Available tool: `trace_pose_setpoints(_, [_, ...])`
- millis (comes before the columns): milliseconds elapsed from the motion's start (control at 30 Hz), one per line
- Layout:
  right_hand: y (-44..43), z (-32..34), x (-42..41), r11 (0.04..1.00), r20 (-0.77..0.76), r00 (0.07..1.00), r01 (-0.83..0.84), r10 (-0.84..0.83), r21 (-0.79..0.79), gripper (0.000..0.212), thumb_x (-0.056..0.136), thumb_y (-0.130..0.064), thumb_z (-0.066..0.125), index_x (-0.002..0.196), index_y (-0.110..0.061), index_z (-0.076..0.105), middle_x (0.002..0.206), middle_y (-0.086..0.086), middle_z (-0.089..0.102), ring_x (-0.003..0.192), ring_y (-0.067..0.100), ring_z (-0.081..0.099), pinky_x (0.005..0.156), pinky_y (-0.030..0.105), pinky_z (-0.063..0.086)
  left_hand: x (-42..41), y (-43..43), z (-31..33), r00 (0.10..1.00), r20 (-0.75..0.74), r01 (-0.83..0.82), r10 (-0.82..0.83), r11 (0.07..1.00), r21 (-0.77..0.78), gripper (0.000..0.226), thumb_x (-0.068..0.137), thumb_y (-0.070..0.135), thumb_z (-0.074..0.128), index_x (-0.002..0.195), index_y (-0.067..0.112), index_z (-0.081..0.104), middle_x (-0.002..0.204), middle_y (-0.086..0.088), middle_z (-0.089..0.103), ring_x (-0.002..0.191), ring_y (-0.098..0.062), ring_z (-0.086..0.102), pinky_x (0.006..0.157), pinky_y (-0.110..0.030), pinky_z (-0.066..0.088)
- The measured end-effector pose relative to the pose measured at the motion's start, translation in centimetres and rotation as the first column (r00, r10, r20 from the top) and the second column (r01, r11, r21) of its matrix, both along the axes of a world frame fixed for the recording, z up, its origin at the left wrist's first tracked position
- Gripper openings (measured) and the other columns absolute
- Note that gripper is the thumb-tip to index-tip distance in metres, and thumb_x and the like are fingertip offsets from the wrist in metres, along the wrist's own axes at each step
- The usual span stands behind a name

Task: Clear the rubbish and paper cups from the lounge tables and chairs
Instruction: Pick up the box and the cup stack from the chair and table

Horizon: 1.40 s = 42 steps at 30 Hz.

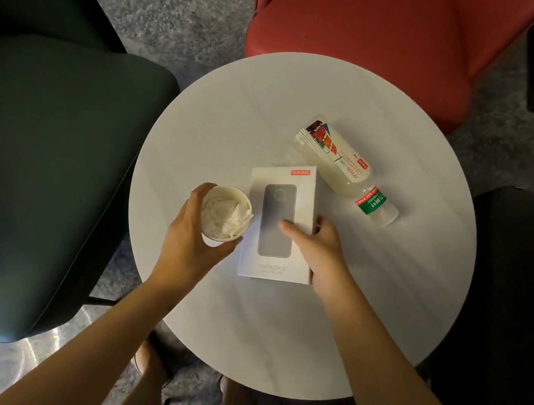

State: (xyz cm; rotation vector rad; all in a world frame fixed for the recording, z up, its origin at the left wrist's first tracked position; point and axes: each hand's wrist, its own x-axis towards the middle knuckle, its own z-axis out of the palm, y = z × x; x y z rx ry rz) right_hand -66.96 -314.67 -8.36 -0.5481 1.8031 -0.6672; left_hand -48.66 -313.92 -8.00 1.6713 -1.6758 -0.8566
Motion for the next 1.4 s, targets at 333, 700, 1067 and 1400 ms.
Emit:
trace_pose_setpoints(333, [-0.9, 4.5, -2.0, 0.832, -0.821, 0.482, -0.555, 0.307, -0.015, 0.048, 0.078, -0.028, 0.067, 0.115, -0.003, 0.050, 0.112, 0.014, 0.053, 0.104, 0.031, 0.051, 0.080, 0.037, 0.046, -1.4, -0.3, 1.1, 0.998, 0.011, 0.058, -0.058, 0.998, -0.035, 0.078, 0.062, 0.024, 0.083, 0.126, 0.010, 0.041, 0.119, -0.008, 0.055, 0.094, -0.013, 0.047, 0.075, -0.016, 0.041])
trace_pose_setpoints(700, [-0.4, 4.8, -2.8, 0.837, -0.838, 0.503, -0.536, 0.211, -0.111, 0.058, 0.083, -0.055, 0.054, 0.119, -0.011, 0.047, 0.120, 0.010, 0.054, 0.113, 0.028, 0.048, 0.092, 0.039, 0.030, -3.4, -0.2, 0.5, 0.994, -0.006, 0.110, -0.110, 0.994, -0.015, 0.080, 0.061, 0.023, 0.083, 0.127, 0.008, 0.040, 0.120, -0.010, 0.054, 0.096, -0.013, 0.047, 0.075, -0.021, 0.043])
trace_pose_setpoints(1067, [-0.5, 1.1, -11.0, 0.899, -0.731, 0.625, -0.437, 0.275, -0.036, 0.070, 0.077, -0.026, 0.073, 0.134, -0.013, 0.035, 0.131, 0.013, 0.049, 0.120, 0.030, 0.045, 0.100, 0.045, 0.031, -5.3, -1.0, 0.2, 0.993, -0.005, 0.117, -0.117, 0.993, -0.012, 0.079, 0.064, 0.026, 0.081, 0.128, 0.009, 0.039, 0.123, -0.011, 0.053, 0.098, -0.014, 0.048, 0.077, -0.021, 0.044])
trace_pose_setpoints(1400, [-1.5, 1.0, -10.9, 0.818, -0.704, 0.706, -0.446, 0.073, -0.363, 0.051, 0.080, -0.016, 0.070, 0.125, -0.005, 0.049, 0.122, 0.017, 0.056, 0.111, 0.028, 0.053, 0.090, 0.035, 0.046, -5.1, -1.4, -0.1, 0.997, 0.001, 0.080, -0.080, 0.997, -0.012, 0.079, 0.063, 0.028, 0.082, 0.128, 0.011, 0.041, 0.122, -0.008, 0.053, 0.097, -0.014, 0.049, 0.078, -0.023, 0.045])
